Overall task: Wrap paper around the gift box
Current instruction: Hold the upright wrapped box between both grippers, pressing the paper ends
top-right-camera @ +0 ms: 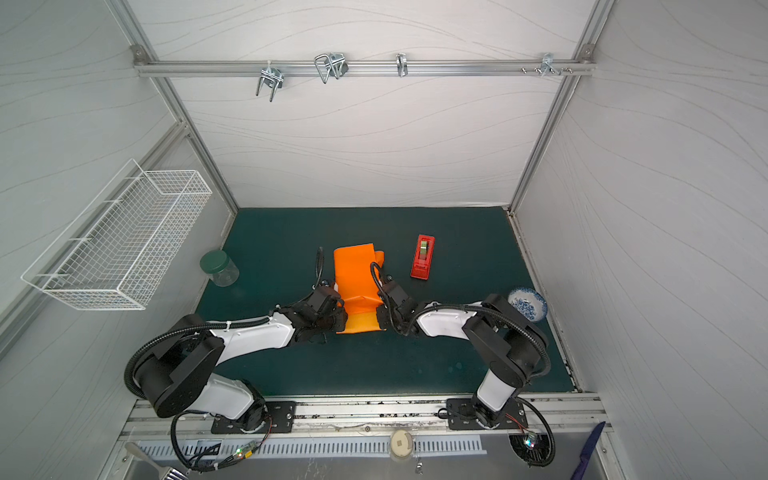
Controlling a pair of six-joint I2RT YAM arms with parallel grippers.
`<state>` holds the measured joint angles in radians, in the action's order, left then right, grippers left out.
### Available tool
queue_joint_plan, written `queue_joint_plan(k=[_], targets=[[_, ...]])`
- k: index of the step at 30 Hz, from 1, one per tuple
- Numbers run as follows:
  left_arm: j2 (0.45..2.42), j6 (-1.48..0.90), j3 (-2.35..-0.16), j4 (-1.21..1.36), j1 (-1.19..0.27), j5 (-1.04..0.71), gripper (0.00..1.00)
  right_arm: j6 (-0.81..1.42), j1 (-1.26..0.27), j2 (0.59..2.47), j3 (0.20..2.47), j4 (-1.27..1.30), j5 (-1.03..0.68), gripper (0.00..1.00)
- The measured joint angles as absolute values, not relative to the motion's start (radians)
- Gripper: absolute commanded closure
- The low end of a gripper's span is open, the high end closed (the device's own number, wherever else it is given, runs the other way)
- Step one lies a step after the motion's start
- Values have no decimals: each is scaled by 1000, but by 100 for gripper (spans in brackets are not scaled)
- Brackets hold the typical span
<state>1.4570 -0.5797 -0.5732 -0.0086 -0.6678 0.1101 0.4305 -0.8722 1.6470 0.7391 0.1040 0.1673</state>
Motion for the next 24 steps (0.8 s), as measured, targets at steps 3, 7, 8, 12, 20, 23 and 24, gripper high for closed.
queue_joint_plan(k=[3,7,8,12,20,23,24], targets=[[1443,-581,-572,-10,-668,106,56,437,-873,1647,739,106,174,72],[1441,-581,-572,-9,-669,105,61,440,-873,1647,738,107,179,73],[1442,-580,-572,-9,-669,105,63,440,-873,1647,738,108,179,73],[1465,-578,-582,-9,-669,105,71,441,-873,1647,738,108,179,72],[1490,-583,-586,7,-683,113,79,441,-873,1642,730,109,175,69],[1495,-585,-587,15,-684,115,82,442,-873,1640,728,109,175,72],[1496,-586,-587,17,-684,115,83,442,-873,1640,728,108,175,72]])
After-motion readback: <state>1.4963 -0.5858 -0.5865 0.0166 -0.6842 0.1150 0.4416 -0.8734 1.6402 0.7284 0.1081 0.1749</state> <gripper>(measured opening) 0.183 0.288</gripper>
